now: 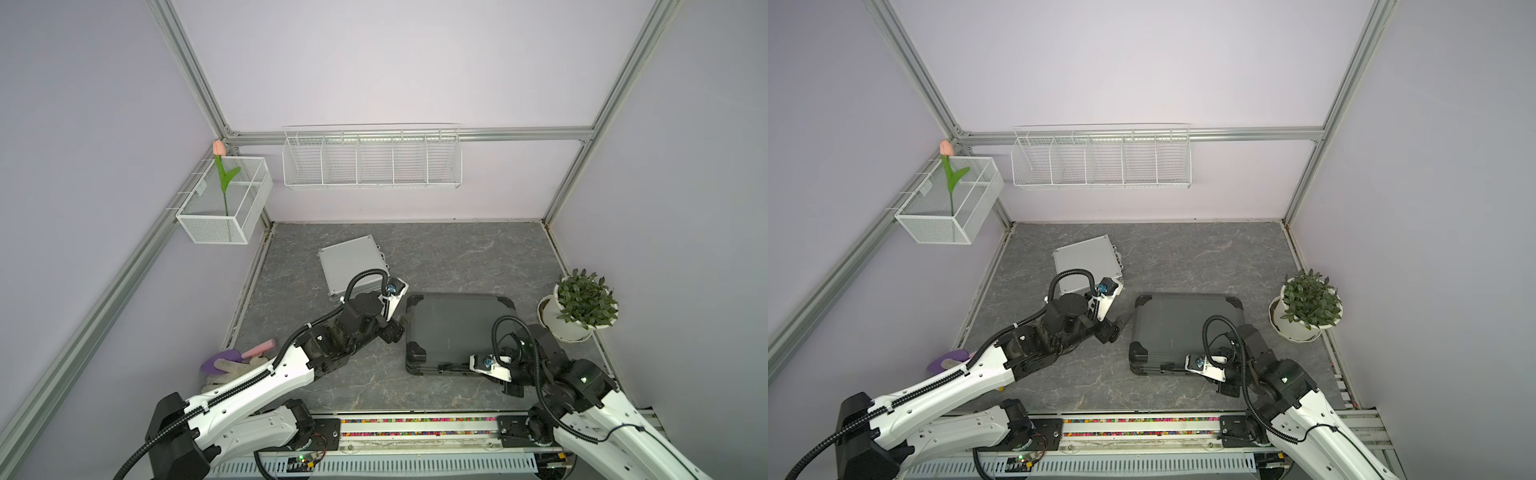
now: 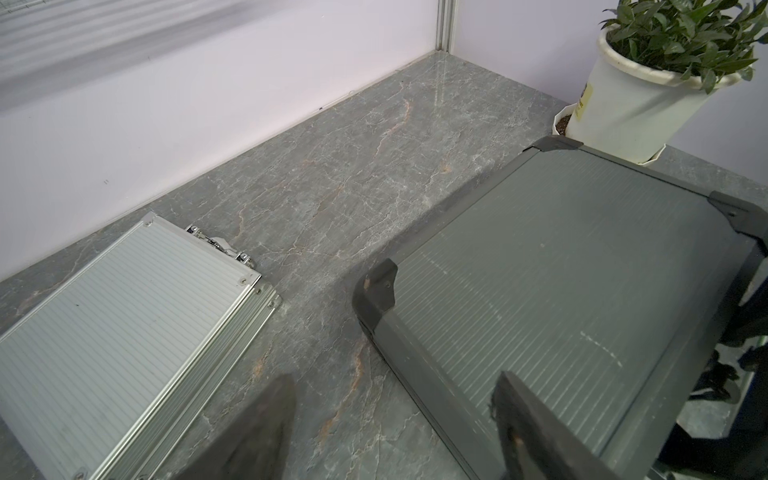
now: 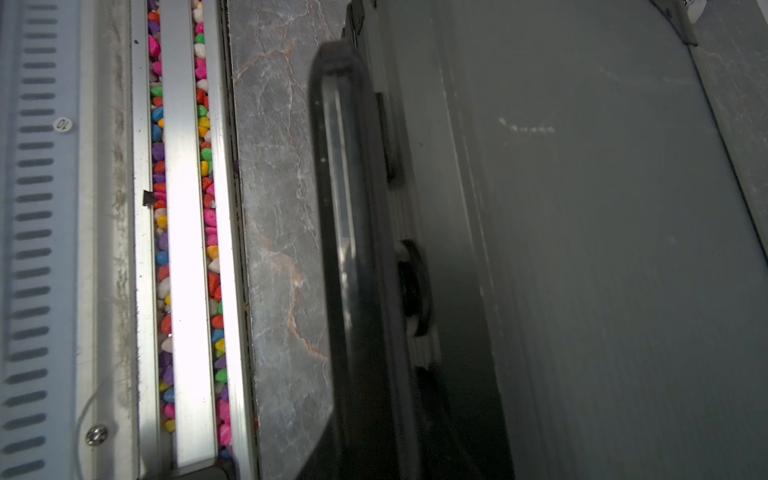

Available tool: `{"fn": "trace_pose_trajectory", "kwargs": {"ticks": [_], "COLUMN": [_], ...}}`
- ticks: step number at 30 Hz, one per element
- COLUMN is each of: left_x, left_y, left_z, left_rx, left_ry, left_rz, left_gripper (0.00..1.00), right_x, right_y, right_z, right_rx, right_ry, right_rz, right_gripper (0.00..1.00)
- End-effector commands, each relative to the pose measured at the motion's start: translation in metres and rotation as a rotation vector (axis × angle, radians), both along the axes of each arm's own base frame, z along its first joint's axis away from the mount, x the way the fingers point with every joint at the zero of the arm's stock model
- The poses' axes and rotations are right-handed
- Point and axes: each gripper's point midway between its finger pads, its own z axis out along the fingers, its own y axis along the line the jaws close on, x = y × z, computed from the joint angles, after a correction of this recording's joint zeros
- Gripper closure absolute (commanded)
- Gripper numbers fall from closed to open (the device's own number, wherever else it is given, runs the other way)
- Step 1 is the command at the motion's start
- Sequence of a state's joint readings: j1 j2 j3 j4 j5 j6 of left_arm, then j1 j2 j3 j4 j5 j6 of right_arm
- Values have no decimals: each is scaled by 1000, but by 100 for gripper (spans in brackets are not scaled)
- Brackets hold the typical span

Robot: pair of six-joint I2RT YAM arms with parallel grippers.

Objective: Open the poker set cases
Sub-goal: Place the poker set case at the center of the board.

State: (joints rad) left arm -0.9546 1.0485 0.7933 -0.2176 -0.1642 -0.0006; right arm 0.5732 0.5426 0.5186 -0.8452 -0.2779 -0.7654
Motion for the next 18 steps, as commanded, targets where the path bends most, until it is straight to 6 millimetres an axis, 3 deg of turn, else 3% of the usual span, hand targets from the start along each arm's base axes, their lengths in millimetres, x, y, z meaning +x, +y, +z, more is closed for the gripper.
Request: {"fn": "trace_pose_trajectory", "kwargs": {"ticks": [1, 5, 15, 18], "left_x": [6, 6, 3, 3], "left_y": [-1, 0, -2, 0], "left_z": [3, 3, -3, -5], "left_rx": [-27, -24, -34, -38], "left_ry": [7, 0, 39, 47], "left_rz": [29, 31, 30, 40], "left_gripper": [23, 22, 22, 22], "right_x": [38, 39, 48, 45], "right_y": [10, 11, 8, 9], "right_z": [35, 36, 41, 41], "right_rx": [97, 105, 98, 97], "right_ry": [-158, -162, -168, -168], "right_rz": [-105, -112, -159, -145], "right_gripper": [70, 62, 61, 55]}}
